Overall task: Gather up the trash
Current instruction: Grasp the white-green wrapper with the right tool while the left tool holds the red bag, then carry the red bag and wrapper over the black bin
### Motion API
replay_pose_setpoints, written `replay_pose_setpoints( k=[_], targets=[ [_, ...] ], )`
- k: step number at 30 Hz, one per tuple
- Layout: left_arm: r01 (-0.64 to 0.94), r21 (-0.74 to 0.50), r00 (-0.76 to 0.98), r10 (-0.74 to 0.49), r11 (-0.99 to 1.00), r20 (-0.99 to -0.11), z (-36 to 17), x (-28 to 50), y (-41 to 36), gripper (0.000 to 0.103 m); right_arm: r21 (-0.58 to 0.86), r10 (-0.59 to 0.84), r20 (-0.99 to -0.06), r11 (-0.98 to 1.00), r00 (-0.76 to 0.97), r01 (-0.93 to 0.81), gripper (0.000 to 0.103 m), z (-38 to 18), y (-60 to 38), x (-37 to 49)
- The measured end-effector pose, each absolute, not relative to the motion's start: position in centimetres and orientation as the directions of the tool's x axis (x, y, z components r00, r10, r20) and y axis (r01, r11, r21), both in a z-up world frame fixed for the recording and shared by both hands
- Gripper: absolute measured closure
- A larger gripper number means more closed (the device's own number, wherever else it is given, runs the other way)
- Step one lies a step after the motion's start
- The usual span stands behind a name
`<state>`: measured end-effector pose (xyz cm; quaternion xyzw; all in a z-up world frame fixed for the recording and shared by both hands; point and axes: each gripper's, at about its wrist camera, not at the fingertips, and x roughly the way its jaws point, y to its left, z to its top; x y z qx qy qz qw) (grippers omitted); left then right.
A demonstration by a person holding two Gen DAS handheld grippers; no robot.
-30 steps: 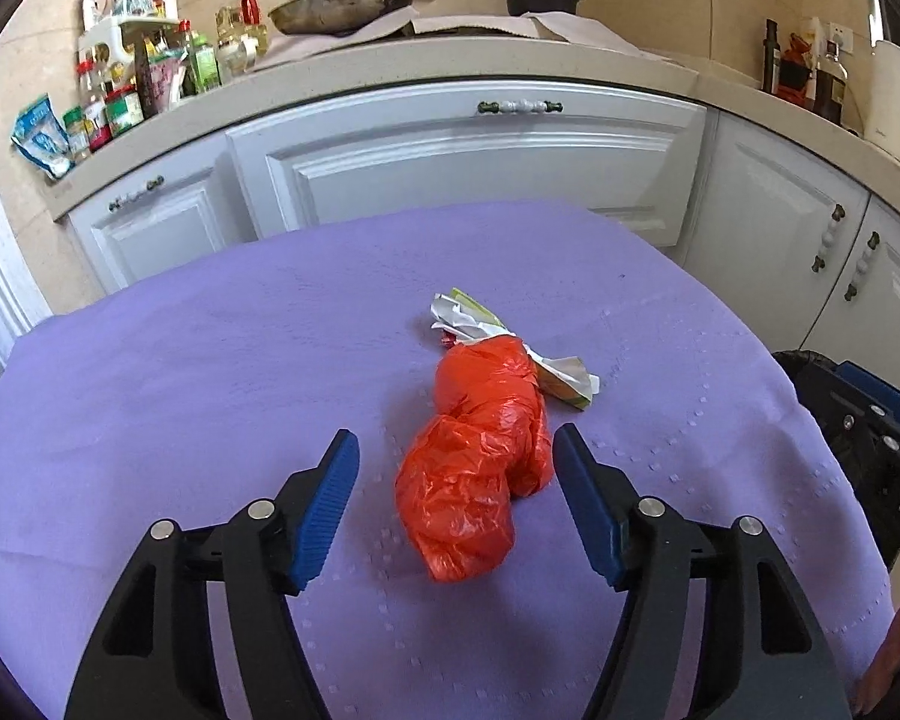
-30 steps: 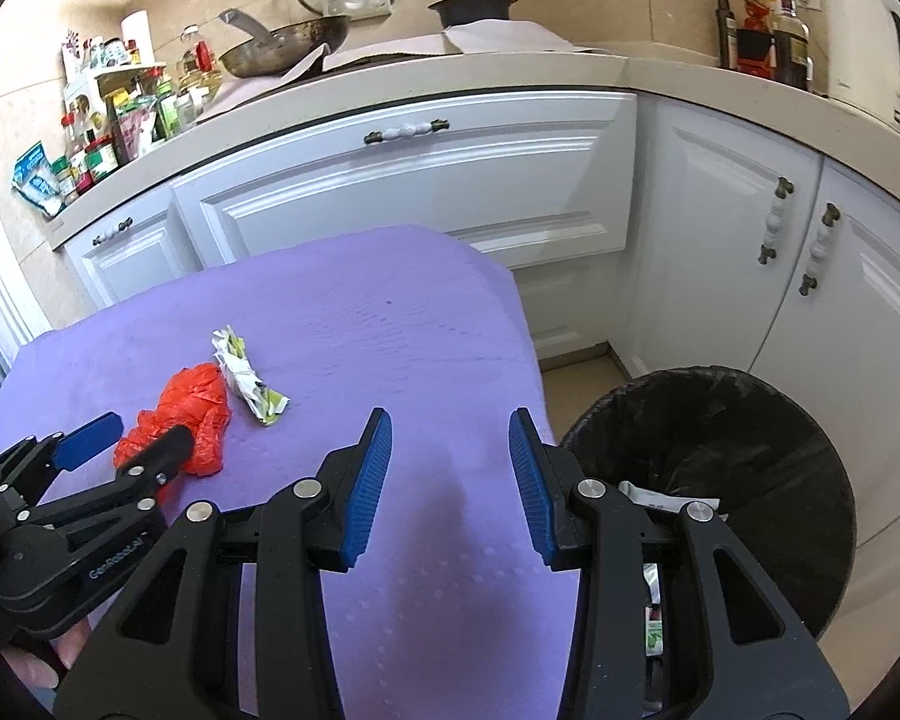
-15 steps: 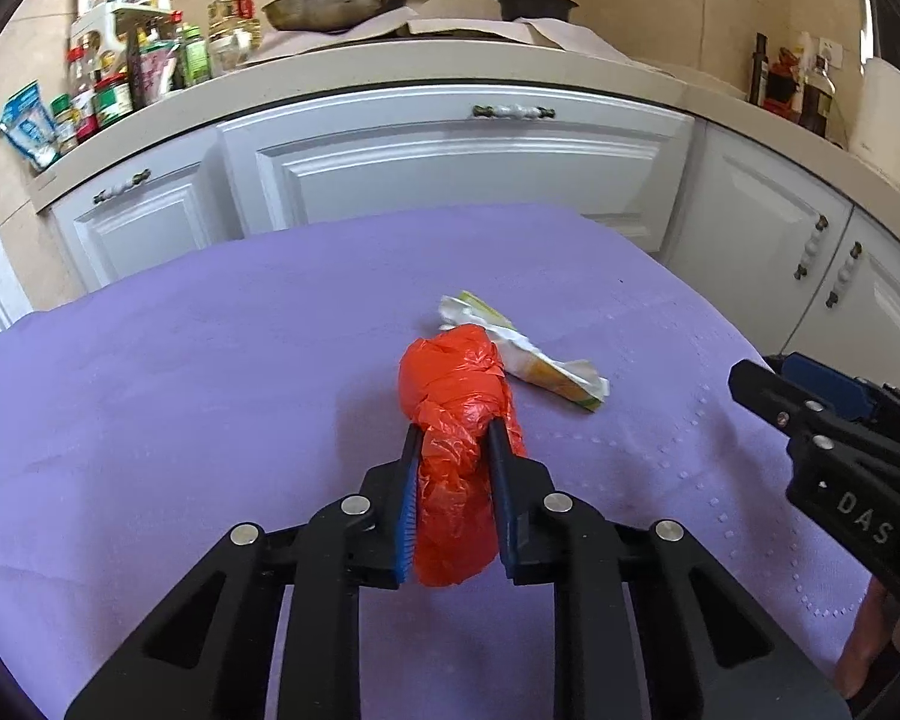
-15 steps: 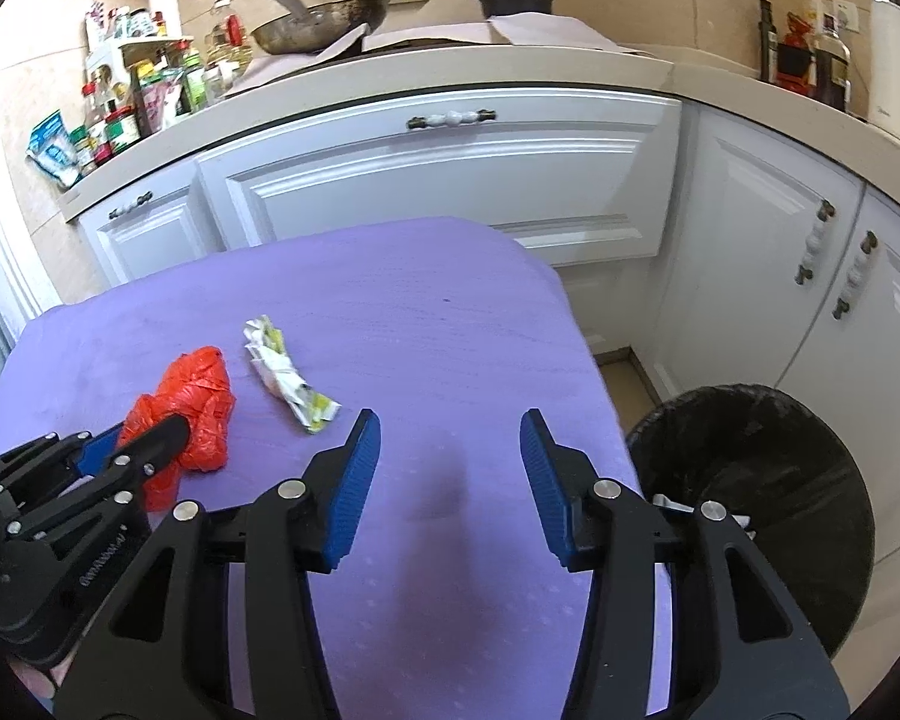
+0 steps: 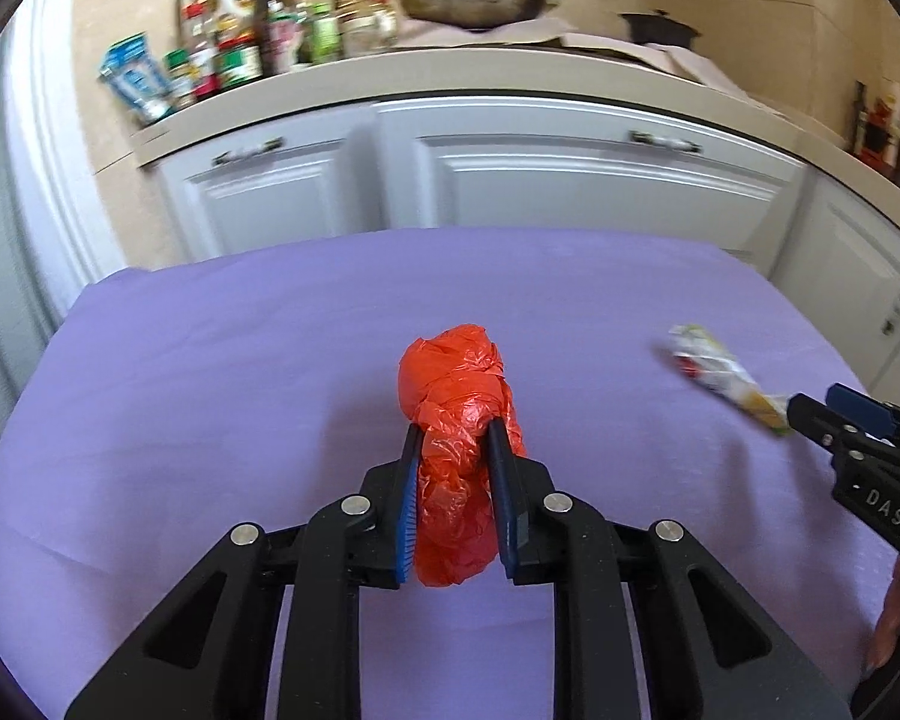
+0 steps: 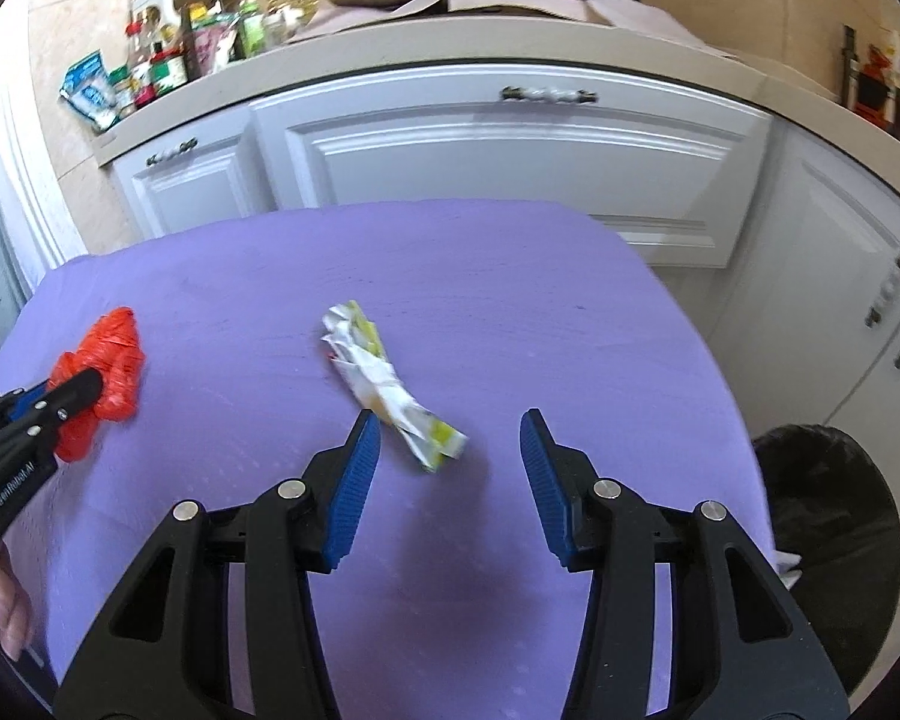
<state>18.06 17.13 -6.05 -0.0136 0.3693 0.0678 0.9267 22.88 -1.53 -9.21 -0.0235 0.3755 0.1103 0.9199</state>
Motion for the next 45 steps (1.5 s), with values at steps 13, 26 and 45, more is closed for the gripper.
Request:
replay_pose_setpoints(
  k=[13,26,45],
  targets=[
    [-0.202,0.013,0.695,0.153,0.979,-0.703,-6.6,18.2,21.1,0.081,0.041,0.193,-0.768,0.966,0.61,-0.255,0.056,-10.7,1.1,26.3],
    [-0.201,0.007,0.692,0.147,0.98,-0.707,-6.8,17.7,21.1,0.081,-0.001,0.175,-0.762,0.963,0.623,-0.27,0.085,-10.5,1.4,24.8],
    [-0.089,-0.042,0.73,0.036,0.995,-0.683,-5.7,13.3,16.3,0.081,0.001,0.132,-0.671,0.984,0.73,-0.177,0.085,-7.4,-1.8,15.4]
  ],
)
